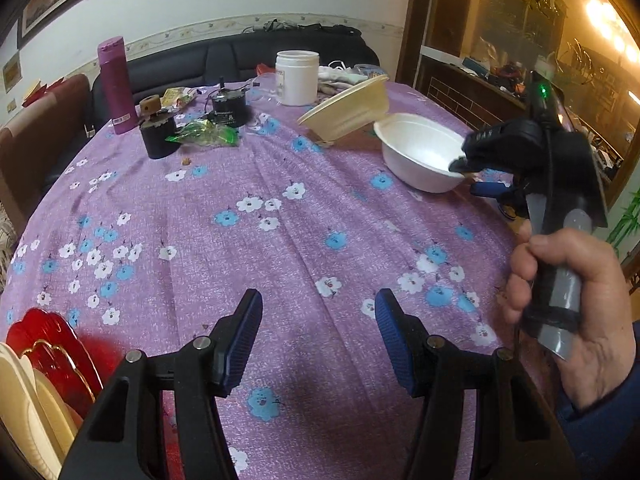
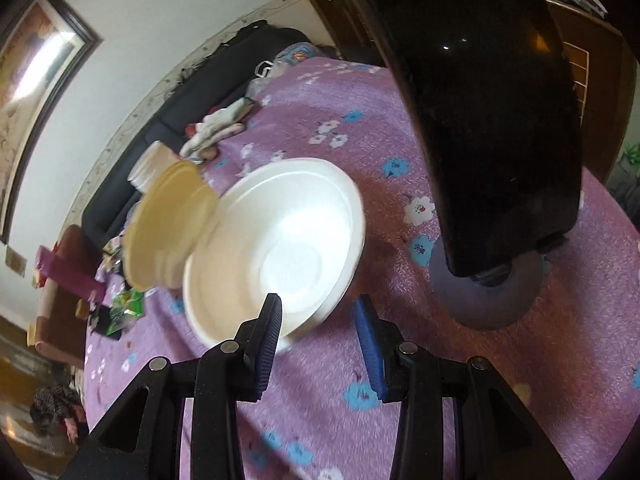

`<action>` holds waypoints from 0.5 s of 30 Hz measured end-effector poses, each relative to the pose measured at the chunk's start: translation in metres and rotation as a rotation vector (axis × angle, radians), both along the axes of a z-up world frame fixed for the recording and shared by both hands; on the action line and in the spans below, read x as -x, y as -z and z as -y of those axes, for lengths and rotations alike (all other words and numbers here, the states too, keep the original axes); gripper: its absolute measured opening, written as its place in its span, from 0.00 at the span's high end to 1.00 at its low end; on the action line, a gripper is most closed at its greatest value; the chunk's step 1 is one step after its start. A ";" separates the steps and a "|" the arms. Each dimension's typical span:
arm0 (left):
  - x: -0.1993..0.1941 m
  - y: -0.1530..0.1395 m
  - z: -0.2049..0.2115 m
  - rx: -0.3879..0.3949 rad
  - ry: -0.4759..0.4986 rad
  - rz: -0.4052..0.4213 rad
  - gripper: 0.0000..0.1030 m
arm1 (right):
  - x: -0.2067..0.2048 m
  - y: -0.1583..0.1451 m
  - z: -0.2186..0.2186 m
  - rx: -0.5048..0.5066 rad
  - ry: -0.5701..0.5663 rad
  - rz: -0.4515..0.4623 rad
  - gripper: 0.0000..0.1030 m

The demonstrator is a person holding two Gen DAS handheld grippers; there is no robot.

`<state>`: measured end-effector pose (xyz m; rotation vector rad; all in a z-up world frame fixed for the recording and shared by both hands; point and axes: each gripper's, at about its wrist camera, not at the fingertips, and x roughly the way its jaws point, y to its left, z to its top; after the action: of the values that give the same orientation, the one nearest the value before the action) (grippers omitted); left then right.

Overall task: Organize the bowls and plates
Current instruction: 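Close the right tool on the small white bowl and lift it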

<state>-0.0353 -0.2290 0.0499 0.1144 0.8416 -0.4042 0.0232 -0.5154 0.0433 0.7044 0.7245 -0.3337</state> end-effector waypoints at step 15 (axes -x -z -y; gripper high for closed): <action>0.008 -0.007 -0.020 0.038 -0.034 0.005 0.44 | 0.068 -0.029 -0.034 0.159 -0.199 0.104 0.94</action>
<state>-0.0429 -0.2090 0.0567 0.0656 0.8298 -0.3880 -0.0446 -0.4818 0.0719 0.4905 0.6550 -0.1688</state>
